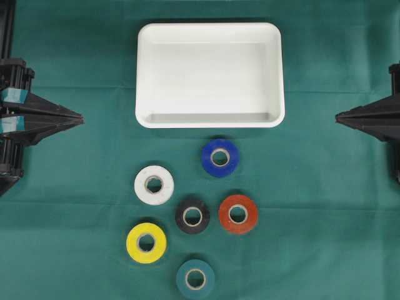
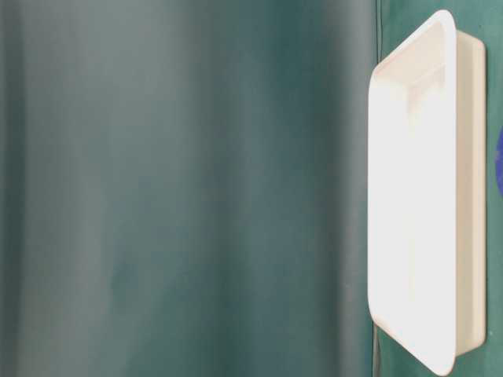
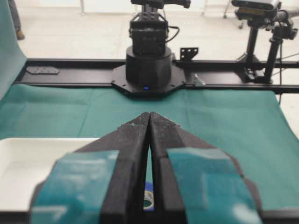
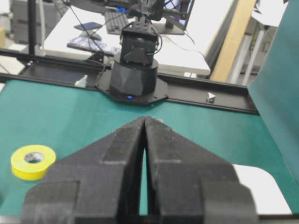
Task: Pick up the tape from a random location and place it into the white case.
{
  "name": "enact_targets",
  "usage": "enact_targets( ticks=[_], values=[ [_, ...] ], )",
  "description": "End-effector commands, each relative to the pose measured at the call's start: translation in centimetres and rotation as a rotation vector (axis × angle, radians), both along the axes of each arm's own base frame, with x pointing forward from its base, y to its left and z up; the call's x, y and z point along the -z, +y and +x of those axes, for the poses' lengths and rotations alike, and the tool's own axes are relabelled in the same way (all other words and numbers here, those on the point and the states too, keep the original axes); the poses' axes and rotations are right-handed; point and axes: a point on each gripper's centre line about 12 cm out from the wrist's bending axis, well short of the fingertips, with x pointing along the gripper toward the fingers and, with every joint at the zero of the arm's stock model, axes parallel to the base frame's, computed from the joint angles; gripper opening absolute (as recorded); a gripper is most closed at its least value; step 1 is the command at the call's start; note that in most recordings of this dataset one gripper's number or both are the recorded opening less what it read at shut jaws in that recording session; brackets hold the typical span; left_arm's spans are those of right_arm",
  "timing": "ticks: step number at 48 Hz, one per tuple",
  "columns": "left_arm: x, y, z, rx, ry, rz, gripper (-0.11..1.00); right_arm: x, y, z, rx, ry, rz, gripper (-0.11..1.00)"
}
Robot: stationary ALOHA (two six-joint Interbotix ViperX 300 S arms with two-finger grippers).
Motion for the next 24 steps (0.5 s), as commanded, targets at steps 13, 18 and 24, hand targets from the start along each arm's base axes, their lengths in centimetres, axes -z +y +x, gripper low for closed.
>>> enact_targets(
  ticks=[13,18,24],
  values=[
    [-0.44,-0.03,0.53,0.001,0.034,0.012,0.01,-0.61,-0.11,0.75,0.006,0.052,-0.018,0.00],
    [-0.44,-0.03,0.53,0.001,0.034,0.011,0.01,-0.79,-0.09,0.64,0.005,0.054,-0.021,0.00],
    [-0.42,-0.07,0.53,0.003,0.035,0.011,0.01,-0.54,-0.13,0.65,0.006,0.075,-0.011,0.00]
  ],
)
